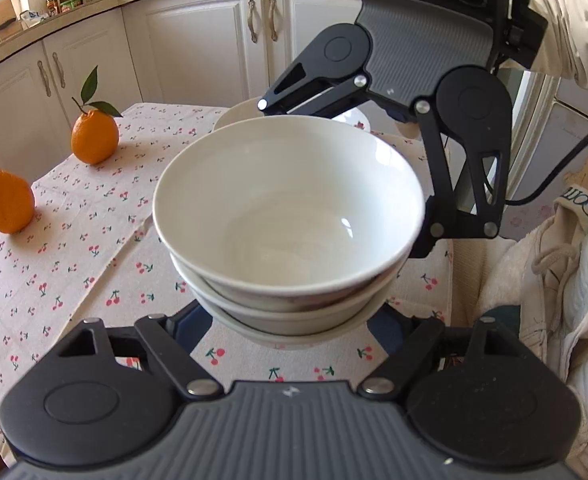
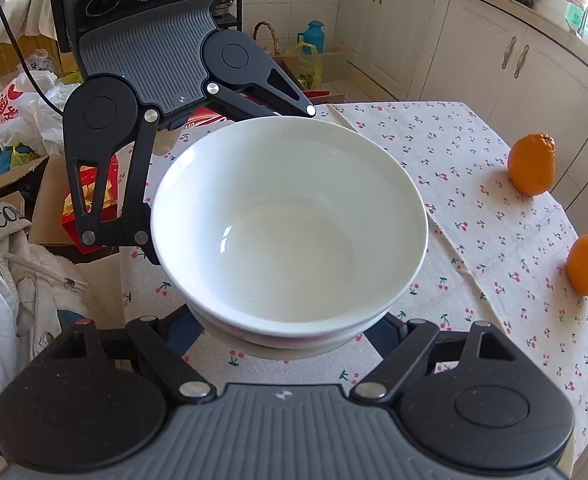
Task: Organize plates and bowls
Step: 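Lift the bowl stack with both grippers and carry it over the plate stack, then lower the bowl stack onto the plate stack and open both grippers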
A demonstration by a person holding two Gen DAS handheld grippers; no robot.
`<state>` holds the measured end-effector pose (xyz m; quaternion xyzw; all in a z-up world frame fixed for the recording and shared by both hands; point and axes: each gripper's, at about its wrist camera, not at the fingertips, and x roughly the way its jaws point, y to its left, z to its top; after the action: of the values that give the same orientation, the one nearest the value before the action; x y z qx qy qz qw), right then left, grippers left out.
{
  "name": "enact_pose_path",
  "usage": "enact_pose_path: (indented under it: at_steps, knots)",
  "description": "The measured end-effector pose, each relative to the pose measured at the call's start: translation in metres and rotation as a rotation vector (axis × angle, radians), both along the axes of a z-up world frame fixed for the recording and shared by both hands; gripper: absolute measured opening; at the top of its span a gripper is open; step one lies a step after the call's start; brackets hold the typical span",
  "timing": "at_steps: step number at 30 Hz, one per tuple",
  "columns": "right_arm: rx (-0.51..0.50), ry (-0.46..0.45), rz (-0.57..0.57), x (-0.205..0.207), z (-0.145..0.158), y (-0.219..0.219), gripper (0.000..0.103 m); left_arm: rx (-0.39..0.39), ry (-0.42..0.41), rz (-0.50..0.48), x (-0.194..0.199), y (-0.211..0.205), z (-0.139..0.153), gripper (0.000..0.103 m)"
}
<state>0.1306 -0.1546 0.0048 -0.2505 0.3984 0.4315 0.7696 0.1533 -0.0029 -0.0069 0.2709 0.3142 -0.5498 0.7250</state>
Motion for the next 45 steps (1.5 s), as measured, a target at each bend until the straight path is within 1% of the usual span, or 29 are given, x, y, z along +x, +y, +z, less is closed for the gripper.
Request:
enact_pose_path:
  at_steps: [5,11,19,23,29,37,45]
  knots:
    - [-0.008,-0.036,-0.014,0.001,0.014,-0.022,0.089,-0.013,-0.038,-0.015,0.003,-0.022,0.013,0.083]
    - [-0.029,-0.080,-0.051,0.005,0.030,-0.058,0.089,-0.031,-0.077,-0.056,0.014,-0.061,0.024,0.083]
    - [-0.072,-0.128,-0.132,0.009,0.044,-0.114,0.089,-0.067,-0.101,-0.128,0.034,-0.118,0.026,0.083]
    - [-0.098,-0.124,-0.173,0.012,0.041,-0.137,0.089,-0.067,-0.093,-0.159,0.044,-0.145,0.018,0.083]
    - [-0.112,-0.084,-0.221,0.016,0.027,-0.164,0.089,-0.055,-0.065,-0.186,0.051,-0.172,0.002,0.083]
    - [-0.101,-0.033,-0.245,0.021,0.008,-0.179,0.089,-0.027,-0.031,-0.189,0.057,-0.187,-0.013,0.083]
    - [-0.084,-0.009,-0.248,0.026,0.001,-0.183,0.089,-0.017,-0.011,-0.186,0.062,-0.191,-0.017,0.083]
